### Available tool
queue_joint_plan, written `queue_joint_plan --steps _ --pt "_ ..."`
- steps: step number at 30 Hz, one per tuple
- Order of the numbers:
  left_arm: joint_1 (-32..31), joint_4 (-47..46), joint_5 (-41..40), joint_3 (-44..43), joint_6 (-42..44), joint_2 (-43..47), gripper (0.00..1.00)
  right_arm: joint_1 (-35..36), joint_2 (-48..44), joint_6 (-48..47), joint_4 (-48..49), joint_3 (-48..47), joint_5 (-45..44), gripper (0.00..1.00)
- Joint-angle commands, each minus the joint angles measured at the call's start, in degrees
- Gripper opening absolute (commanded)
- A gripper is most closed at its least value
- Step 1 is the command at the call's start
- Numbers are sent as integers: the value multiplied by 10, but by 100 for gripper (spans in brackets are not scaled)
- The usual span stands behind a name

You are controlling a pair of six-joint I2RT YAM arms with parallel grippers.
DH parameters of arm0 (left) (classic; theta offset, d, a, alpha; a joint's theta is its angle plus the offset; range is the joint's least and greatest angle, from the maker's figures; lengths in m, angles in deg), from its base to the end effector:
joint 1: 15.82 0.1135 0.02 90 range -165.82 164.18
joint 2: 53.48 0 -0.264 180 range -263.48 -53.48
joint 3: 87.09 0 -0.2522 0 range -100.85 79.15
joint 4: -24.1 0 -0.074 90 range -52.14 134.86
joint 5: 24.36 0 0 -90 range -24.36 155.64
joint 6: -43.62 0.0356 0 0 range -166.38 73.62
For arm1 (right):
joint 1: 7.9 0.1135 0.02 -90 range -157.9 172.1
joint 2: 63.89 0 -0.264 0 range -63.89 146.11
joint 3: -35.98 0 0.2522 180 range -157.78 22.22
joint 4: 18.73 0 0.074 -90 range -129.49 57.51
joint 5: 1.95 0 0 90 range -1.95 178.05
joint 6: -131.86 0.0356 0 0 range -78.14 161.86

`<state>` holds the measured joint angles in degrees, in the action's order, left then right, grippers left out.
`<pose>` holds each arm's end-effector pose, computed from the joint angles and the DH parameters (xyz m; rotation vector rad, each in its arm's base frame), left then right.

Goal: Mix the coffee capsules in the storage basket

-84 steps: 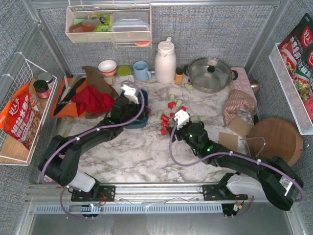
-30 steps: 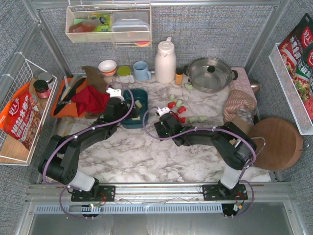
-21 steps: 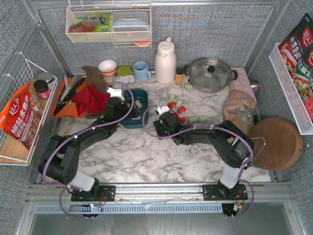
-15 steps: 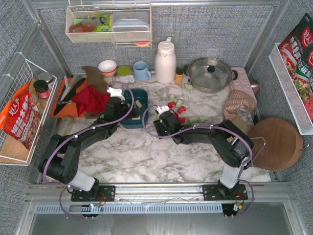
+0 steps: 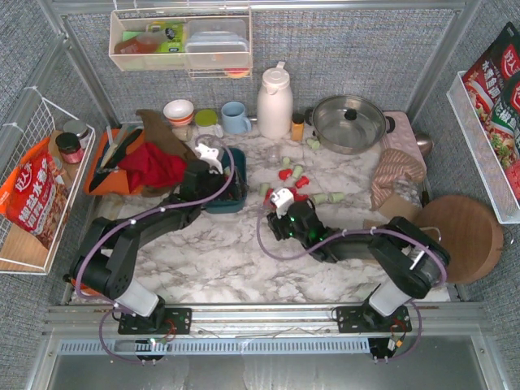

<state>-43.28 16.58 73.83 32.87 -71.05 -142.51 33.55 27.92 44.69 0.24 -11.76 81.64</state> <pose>0.2974 -0.1603 0.2152 0.1471 2.0094 -0.7318 0.2339 0.2013 0.1556 -0.6017 1.9352 0.3803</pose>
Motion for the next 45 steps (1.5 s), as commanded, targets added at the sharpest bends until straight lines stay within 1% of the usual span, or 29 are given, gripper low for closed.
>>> queue_joint_plan --steps 1,2,4,6,9,10,14,16,18,20,23,30,31,32,34,35,36,41,45 --pt "-36 -30 66 -11 37 -6 100 16 -32 -175 295 87 79 29" --pt "-46 -27 71 -15 41 -8 100 22 -34 -216 337 103 83 30" --pt "-61 -30 85 -20 45 -10 100 27 -35 -266 390 121 84 30" --pt "-74 -50 105 -15 47 -6 99 28 -40 -298 411 129 89 30" --pt "-94 -90 142 3 53 16 99 30 -47 -321 428 139 89 30" --pt "-98 -104 152 12 54 24 98 31 -49 -325 437 142 87 30" --pt "-106 -134 202 30 57 41 89 34 -56 -336 461 152 83 30" --pt "-111 -136 230 26 61 37 86 36 -60 -342 458 153 81 30" --pt "-116 -126 246 18 66 27 80 39 -66 -348 456 153 76 30" --pt "-117 -113 252 9 68 18 71 42 -74 -354 454 155 70 30" --pt "-117 -103 261 3 71 11 63 42 -89 -359 443 158 66 30" --pt "-118 -103 283 -7 68 3 50 43 -122 -359 396 155 56 31" --pt "-118 -103 275 -7 67 5 48 43 -124 -357 384 152 52 33" --pt "-119 -101 268 -6 65 7 47 43 -127 -352 369 147 47 38" --pt "-118 -90 228 -7 66 18 44 43 -134 -333 329 136 30 56" --pt "-117 -82 205 -8 67 25 42 43 -137 -320 309 131 19 63" --pt "-116 -72 176 -10 65 32 41 43 -141 -304 286 125 5 66" --pt "-90 -33 47 -18 48 57 38 40 -153 -219 195 101 -52 72" --pt "-44 -32 -7 -15 17 57 38 24 -151 -127 106 65 -82 74"
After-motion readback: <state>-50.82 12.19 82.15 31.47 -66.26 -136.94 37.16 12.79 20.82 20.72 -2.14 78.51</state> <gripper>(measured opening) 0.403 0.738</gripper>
